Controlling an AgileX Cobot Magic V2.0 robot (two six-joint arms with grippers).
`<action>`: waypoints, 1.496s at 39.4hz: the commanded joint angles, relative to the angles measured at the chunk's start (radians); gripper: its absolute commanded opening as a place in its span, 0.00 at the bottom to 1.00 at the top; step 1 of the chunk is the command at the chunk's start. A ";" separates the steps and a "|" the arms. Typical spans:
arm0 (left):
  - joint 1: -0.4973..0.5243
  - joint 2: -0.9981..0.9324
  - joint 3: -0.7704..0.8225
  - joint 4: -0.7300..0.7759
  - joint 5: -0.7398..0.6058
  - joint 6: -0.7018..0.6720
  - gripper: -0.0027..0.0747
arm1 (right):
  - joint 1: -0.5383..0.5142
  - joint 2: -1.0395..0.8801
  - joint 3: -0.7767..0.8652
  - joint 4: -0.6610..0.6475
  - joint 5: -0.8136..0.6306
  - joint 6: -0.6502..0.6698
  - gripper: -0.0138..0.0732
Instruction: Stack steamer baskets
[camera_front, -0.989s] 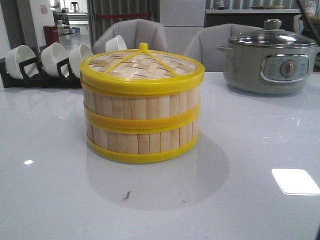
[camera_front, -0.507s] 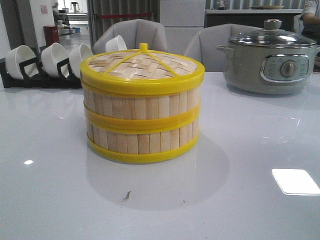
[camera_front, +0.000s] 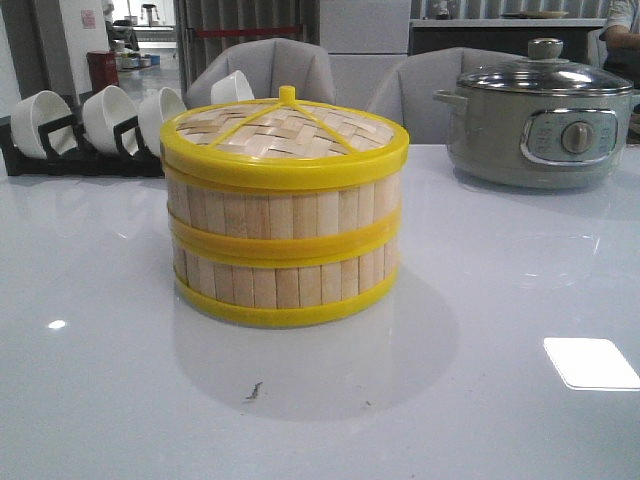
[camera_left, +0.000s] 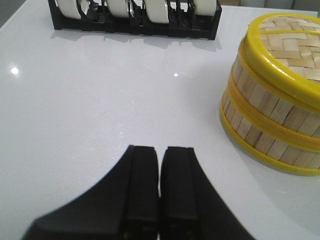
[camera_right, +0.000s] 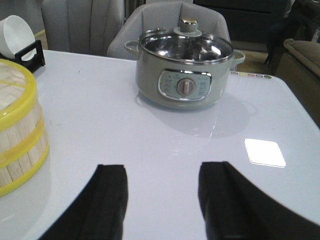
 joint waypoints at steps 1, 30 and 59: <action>0.000 -0.002 -0.031 0.002 -0.087 -0.006 0.15 | -0.005 -0.047 0.020 -0.015 -0.097 -0.006 0.66; 0.000 -0.002 -0.031 0.002 -0.087 -0.006 0.15 | -0.005 -0.212 0.122 -0.015 -0.109 -0.006 0.27; 0.000 -0.002 -0.031 0.002 -0.087 -0.006 0.15 | -0.005 -0.211 0.122 -0.015 -0.110 -0.006 0.26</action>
